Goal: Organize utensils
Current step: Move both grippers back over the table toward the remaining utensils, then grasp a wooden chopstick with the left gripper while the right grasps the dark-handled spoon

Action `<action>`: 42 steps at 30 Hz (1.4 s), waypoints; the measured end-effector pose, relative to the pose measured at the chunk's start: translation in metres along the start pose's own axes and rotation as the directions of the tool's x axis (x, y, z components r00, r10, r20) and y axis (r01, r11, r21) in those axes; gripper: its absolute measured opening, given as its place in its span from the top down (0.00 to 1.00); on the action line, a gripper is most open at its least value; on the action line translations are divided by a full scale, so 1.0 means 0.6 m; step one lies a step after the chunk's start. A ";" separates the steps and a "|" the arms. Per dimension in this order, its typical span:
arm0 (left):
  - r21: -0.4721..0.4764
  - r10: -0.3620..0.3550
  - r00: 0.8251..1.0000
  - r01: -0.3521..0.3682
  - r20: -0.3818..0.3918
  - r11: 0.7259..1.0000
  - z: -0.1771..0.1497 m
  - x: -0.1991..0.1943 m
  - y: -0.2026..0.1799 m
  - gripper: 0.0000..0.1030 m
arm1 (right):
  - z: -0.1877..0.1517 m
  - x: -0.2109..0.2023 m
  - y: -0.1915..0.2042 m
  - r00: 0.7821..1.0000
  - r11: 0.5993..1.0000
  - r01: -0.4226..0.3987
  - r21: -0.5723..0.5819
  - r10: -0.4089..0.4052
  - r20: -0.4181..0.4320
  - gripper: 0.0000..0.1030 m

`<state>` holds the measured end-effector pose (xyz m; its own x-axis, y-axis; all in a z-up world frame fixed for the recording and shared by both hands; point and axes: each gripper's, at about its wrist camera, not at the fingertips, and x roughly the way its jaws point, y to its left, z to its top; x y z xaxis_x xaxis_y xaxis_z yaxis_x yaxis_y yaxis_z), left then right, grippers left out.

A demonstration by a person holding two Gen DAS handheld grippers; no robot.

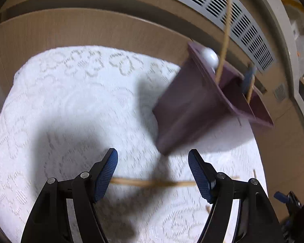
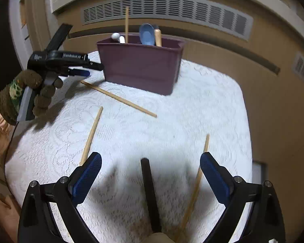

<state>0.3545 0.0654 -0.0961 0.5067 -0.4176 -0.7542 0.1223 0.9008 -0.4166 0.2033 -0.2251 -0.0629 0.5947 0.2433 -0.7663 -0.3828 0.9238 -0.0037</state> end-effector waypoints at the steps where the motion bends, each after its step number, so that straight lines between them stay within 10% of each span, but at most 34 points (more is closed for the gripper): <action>1: 0.005 -0.009 1.000 0.009 -0.009 1.000 -0.007 -0.003 -0.005 0.30 | -0.003 0.001 -0.004 1.000 1.000 -0.004 0.009 0.004 -0.006 0.07; 18: 0.217 -0.087 0.970 0.137 -0.227 0.966 -0.218 -0.087 -0.156 0.30 | -0.046 0.038 -0.006 0.988 0.989 -0.100 0.105 0.111 -0.103 0.06; 26: 0.286 0.057 0.993 -0.024 -0.105 0.958 -0.179 -0.075 -0.178 0.45 | -0.054 0.049 -0.007 0.981 0.977 -0.140 0.160 0.159 -0.114 0.05; 33: 0.352 0.192 0.976 -0.145 -0.101 0.925 -0.141 -0.004 -0.192 0.70 | -0.064 0.045 -0.010 0.978 0.970 -0.171 0.174 0.189 -0.092 0.00; 42: 0.403 0.267 0.960 -0.211 -0.087 0.890 -0.126 0.029 -0.211 0.74 | -0.074 0.035 -0.010 0.976 0.967 -0.178 0.182 0.198 -0.096 0.00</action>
<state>0.2834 -0.0650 -0.0948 0.4448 -0.1708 -0.8792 0.3462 0.9381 -0.0071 0.1865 -0.2385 -0.1073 0.4369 0.3918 -0.8097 -0.3472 0.9038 0.2501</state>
